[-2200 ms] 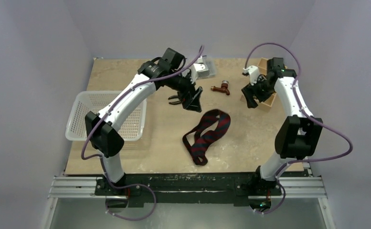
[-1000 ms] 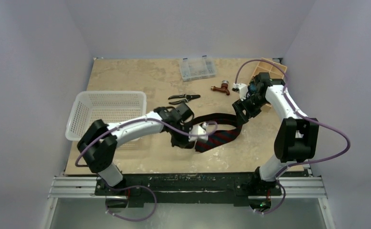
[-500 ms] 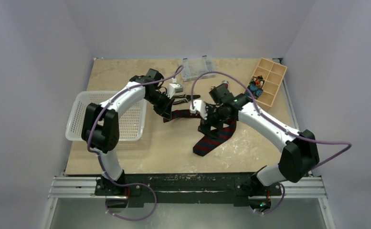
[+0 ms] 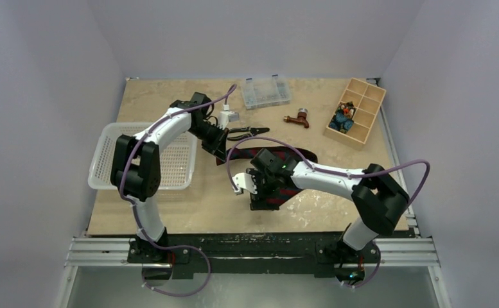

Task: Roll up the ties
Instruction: Flatten out the tie at the center of the board.

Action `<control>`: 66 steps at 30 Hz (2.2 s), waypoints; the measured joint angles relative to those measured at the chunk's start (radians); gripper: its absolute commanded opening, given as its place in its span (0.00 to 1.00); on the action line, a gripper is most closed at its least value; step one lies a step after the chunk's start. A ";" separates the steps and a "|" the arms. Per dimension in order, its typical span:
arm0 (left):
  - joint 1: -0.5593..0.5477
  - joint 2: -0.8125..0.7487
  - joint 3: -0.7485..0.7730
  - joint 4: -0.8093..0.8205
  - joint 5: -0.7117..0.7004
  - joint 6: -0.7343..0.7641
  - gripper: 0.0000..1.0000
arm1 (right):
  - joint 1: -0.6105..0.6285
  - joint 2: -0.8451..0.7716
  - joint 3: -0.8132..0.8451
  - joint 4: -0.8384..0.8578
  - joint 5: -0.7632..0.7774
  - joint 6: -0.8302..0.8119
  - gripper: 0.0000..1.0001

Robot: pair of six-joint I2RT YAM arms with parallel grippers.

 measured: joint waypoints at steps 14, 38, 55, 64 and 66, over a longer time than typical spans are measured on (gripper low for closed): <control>0.001 0.016 0.007 -0.027 0.008 0.010 0.00 | -0.023 -0.019 -0.053 0.055 0.063 -0.019 0.00; 0.059 -0.072 0.041 -0.130 -0.084 0.143 0.57 | -1.316 -0.009 0.310 -0.414 0.037 -0.151 0.65; -0.338 -0.144 -0.202 0.117 -0.396 0.572 0.61 | -1.316 0.058 0.172 -0.419 0.066 -0.079 0.22; -0.369 -0.058 -0.236 0.134 -0.591 0.627 0.18 | -1.317 0.060 0.159 -0.401 0.066 -0.047 0.18; -0.367 -0.060 -0.236 0.131 -0.610 0.631 0.10 | -1.317 0.060 0.157 -0.395 0.069 -0.046 0.17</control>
